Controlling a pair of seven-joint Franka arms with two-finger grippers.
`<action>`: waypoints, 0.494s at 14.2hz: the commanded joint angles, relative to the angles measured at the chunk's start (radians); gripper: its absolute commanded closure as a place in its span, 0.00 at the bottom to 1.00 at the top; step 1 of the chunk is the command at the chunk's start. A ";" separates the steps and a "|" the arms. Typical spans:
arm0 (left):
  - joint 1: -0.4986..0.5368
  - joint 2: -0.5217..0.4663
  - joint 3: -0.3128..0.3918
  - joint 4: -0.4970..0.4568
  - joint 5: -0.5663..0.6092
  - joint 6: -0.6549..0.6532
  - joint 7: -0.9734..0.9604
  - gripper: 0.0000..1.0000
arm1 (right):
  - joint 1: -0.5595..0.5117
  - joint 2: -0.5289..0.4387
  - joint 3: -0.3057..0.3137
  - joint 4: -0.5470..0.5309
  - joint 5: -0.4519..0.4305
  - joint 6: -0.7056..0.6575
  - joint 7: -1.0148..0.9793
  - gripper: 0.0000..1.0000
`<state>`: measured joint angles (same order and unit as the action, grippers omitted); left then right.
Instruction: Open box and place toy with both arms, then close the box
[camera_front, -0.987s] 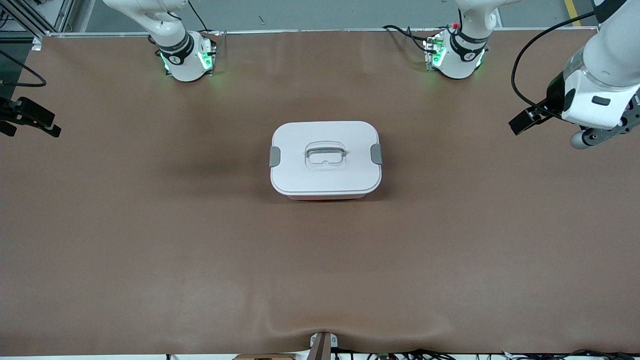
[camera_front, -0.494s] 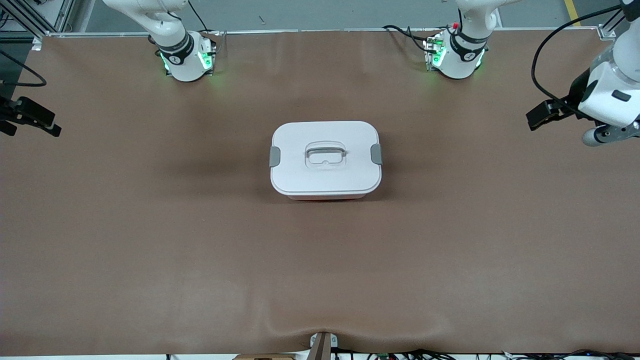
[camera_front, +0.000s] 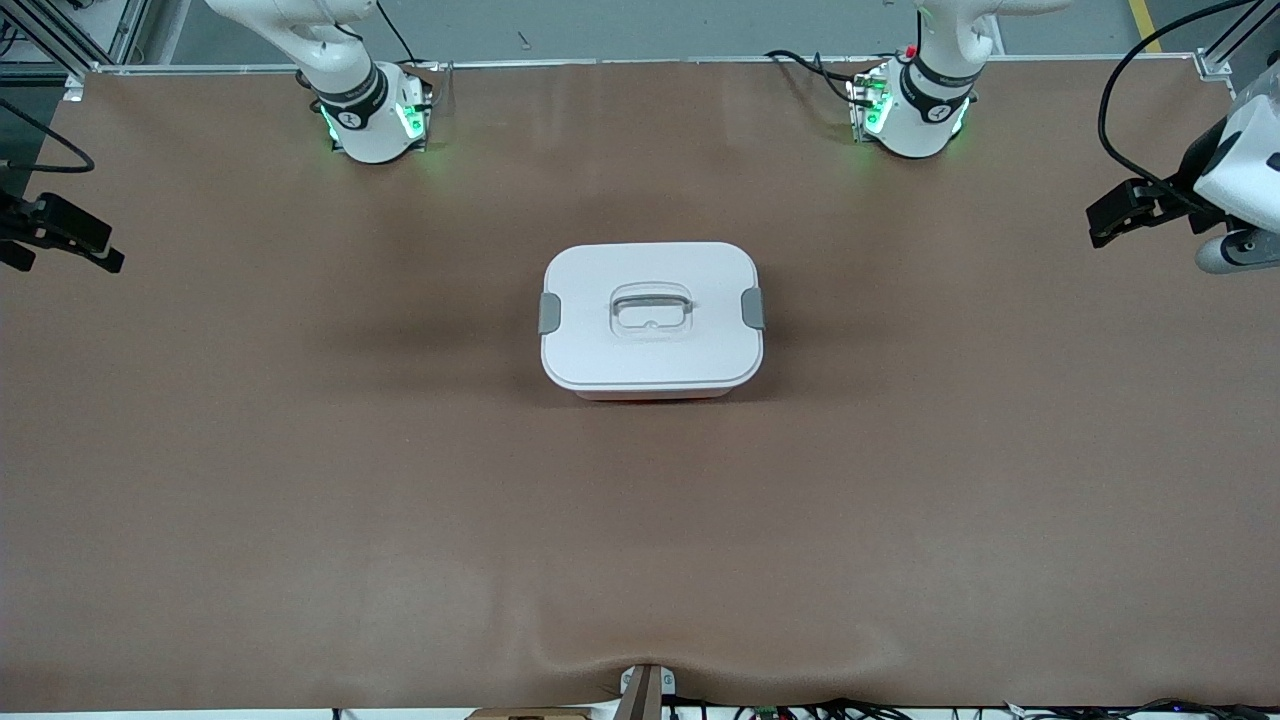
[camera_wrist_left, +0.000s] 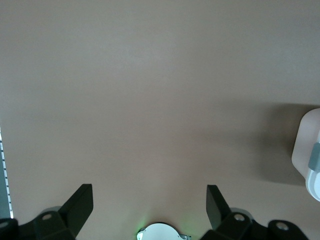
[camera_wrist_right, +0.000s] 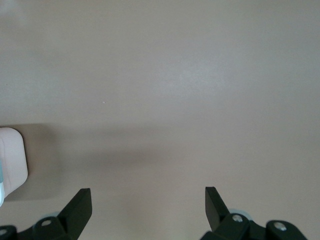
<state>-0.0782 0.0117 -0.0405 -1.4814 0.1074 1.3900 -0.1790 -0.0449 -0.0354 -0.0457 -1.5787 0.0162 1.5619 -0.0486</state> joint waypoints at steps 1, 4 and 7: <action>-0.018 -0.048 0.033 -0.040 -0.031 0.009 0.030 0.00 | 0.010 -0.011 0.000 0.013 0.002 -0.011 0.013 0.00; -0.014 -0.108 0.031 -0.118 -0.044 0.081 0.058 0.00 | 0.014 -0.011 0.000 0.013 0.001 -0.019 0.006 0.00; -0.015 -0.177 0.028 -0.203 -0.069 0.131 0.061 0.00 | 0.014 -0.009 0.000 0.013 0.001 -0.017 0.004 0.00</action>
<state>-0.0866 -0.0773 -0.0211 -1.5793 0.0706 1.4650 -0.1398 -0.0367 -0.0355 -0.0442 -1.5700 0.0169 1.5557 -0.0487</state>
